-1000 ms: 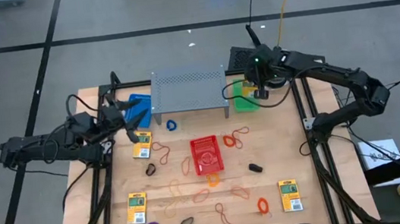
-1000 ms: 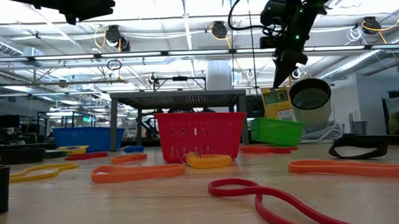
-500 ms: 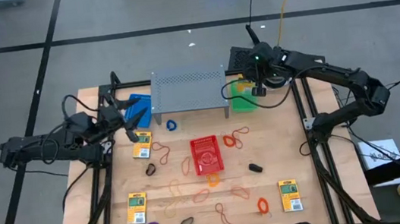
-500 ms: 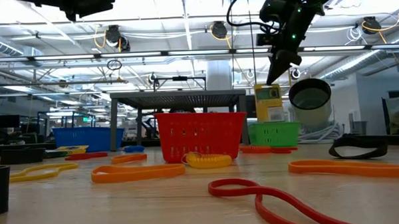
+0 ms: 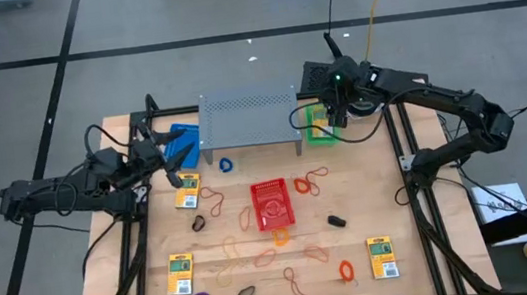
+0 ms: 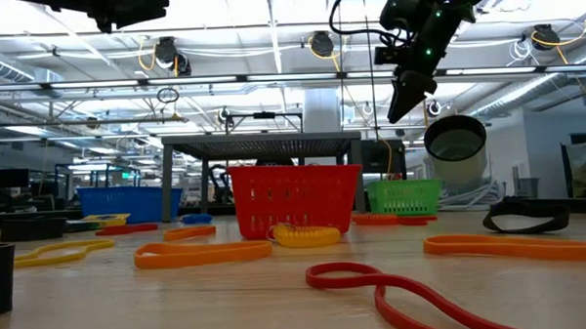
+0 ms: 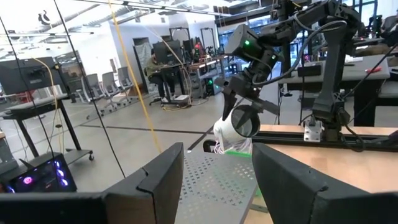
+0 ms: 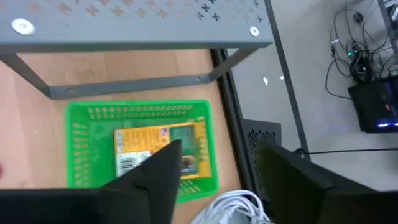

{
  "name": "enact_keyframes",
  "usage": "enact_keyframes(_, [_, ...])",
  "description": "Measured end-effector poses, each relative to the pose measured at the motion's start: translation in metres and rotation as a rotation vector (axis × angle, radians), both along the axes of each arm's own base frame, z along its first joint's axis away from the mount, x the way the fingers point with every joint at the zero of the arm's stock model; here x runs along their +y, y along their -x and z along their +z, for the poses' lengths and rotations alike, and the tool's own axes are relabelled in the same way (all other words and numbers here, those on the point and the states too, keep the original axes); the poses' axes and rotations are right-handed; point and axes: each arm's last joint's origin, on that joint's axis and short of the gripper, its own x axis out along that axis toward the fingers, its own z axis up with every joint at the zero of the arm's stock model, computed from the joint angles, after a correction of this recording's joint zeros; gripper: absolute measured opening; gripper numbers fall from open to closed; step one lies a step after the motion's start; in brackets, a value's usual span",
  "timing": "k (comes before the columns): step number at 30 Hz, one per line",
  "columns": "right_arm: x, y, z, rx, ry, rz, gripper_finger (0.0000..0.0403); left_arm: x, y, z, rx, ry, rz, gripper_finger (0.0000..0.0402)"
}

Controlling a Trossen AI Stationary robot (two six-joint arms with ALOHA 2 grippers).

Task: Pick & Place Office Desk Supplies
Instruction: Put the middle right black rubber band into the blue basket

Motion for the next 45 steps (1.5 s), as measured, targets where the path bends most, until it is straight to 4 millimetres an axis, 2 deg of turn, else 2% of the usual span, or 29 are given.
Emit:
enact_keyframes(4, [0.012,-0.007,0.001,-0.019,-0.010,0.027,0.0247,0.000,0.000,-0.001,0.006,0.002,0.000,0.0200])
enact_keyframes(10, [0.046,-0.025,0.001,-0.025,-0.028,0.073,0.0243,0.000,0.000,-0.001,0.011,-0.004,0.000,0.0200])
enact_keyframes(14, [0.084,-0.040,0.001,-0.022,-0.004,0.145,0.0229,0.000,0.000,-0.001,0.019,-0.011,-0.016,0.0200])
enact_keyframes(19, [0.141,-0.049,0.002,-0.001,0.145,0.187,0.0211,-0.002,-0.001,-0.002,0.026,-0.020,-0.067,0.0200])
enact_keyframes(22, [0.174,-0.047,0.002,-0.015,0.212,0.179,0.0203,-0.002,-0.001,-0.002,0.026,-0.020,-0.080,0.0200])
enact_keyframes(27, [0.224,-0.037,-0.003,-0.108,0.206,0.178,0.0196,-0.003,-0.003,-0.004,0.034,0.021,-0.101,0.0200])
enact_keyframes(33, [0.262,-0.021,-0.008,-0.236,0.287,0.122,0.0196,-0.007,-0.019,-0.011,0.080,0.047,-0.269,0.0200])
enact_keyframes(37, [0.277,-0.015,-0.016,-0.305,0.172,0.117,0.0196,-0.008,-0.034,-0.018,0.103,0.111,-0.343,0.0200])
enact_keyframes(45, [0.296,-0.002,-0.056,-0.271,-0.291,0.104,0.0196,-0.013,-0.056,-0.032,0.153,0.188,-0.379,0.0200])
